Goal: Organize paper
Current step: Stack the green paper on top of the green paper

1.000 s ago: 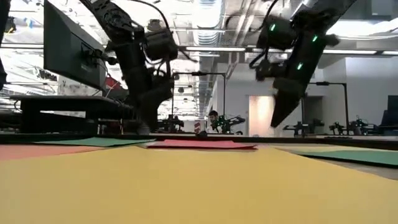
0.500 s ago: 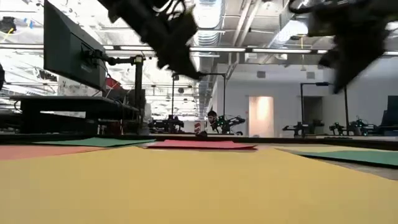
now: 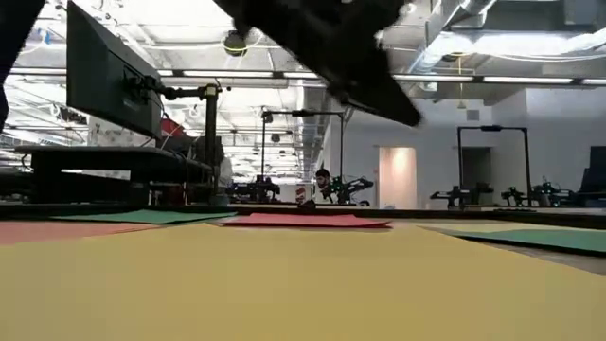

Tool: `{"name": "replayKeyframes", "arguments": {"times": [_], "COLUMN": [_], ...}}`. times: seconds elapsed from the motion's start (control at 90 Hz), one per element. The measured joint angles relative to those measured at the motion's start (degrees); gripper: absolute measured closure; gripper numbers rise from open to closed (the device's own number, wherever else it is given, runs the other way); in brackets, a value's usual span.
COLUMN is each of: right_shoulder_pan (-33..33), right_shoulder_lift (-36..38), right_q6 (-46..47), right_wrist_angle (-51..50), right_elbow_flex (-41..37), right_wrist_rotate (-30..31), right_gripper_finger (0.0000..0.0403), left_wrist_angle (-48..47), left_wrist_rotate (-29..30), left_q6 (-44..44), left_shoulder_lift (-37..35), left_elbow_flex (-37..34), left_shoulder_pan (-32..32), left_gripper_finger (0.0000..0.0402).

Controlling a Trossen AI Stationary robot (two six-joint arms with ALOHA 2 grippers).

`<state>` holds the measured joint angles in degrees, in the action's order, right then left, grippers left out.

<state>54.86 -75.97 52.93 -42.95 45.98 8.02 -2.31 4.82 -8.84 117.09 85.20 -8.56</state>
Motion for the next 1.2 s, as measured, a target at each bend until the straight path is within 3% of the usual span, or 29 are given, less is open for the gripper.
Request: {"name": "replayKeyframes", "arguments": {"times": [0.256, 0.489, 0.7, 1.2], "right_shoulder_pan": [8.1, 11.8, 13.3, 11.3], "right_shoulder_lift": [-5.8, -9.4, -12.0, -22.6], "right_q6": [6.4, 12.2, 14.5, 9.6], "right_wrist_angle": [0.2, -0.5, -1.3, -6.9], "right_elbow_flex": [0.0, 0.0, 1.3, 5.8], "right_wrist_rotate": [-9.6, -19.9, -21.4, -22.7], "right_gripper_finger": [0.0183, 0.0168, 0.0168, 0.0168], "left_wrist_angle": [-8.7, -10.6, -11.1, -13.9], "left_wrist_rotate": [-3.2, -4.5, -4.8, -4.7], "left_q6": [-1.5, -2.4, -2.5, -2.5], "left_shoulder_lift": [13.2, 19.9, 20.9, 20.9], "left_elbow_flex": [17.1, 26.7, 27.3, 27.2], "left_shoulder_pan": [-2.1, -2.8, -2.4, -1.8], "left_gripper_finger": [0.0402, 0.0402, 0.0402, 0.0402]}}
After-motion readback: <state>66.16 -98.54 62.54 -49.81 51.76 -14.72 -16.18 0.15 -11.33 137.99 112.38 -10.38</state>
